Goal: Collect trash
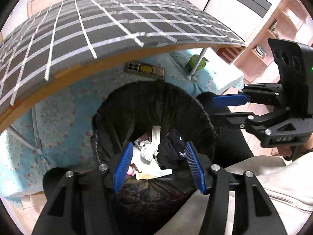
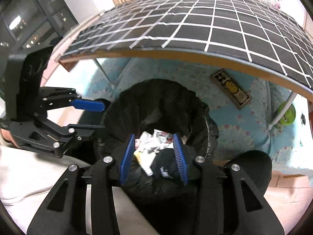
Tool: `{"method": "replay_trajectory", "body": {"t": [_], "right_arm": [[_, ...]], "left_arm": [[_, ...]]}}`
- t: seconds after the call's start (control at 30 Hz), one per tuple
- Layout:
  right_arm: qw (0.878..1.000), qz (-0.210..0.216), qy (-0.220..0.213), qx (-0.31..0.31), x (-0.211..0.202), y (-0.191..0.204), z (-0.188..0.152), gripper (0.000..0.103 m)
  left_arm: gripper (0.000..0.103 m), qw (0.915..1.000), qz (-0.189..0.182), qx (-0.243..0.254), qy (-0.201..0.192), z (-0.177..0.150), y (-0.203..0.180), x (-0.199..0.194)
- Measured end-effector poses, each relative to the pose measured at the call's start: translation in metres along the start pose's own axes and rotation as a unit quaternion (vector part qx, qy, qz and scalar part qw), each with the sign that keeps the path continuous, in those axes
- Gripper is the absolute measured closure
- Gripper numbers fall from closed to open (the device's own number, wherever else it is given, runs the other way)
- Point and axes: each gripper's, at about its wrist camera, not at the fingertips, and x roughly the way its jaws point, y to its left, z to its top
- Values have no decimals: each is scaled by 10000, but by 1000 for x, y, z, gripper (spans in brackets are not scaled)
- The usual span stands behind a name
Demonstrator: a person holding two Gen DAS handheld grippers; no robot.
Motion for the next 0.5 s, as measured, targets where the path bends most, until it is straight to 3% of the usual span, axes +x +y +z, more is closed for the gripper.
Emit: {"method": "replay_trajectory", "body": {"t": [0.2, 0.27, 0.33, 0.5], "right_arm": [[9994, 73, 128, -299, -23, 15, 4, 45], [9992, 119, 167, -348, -29, 20, 4, 43], [9988, 121, 179, -428, -37, 27, 3, 36], [9985, 212, 208, -456, -50, 37, 4, 30]], "left_arm": [[49, 9999, -97, -2, -134, 0, -4, -25], [36, 9998, -99, -7, -170, -2, -7, -35], [30, 9997, -27, 4, -242, 0, -11, -43], [21, 9990, 33, 76, -435, 1, -18, -66]]}}
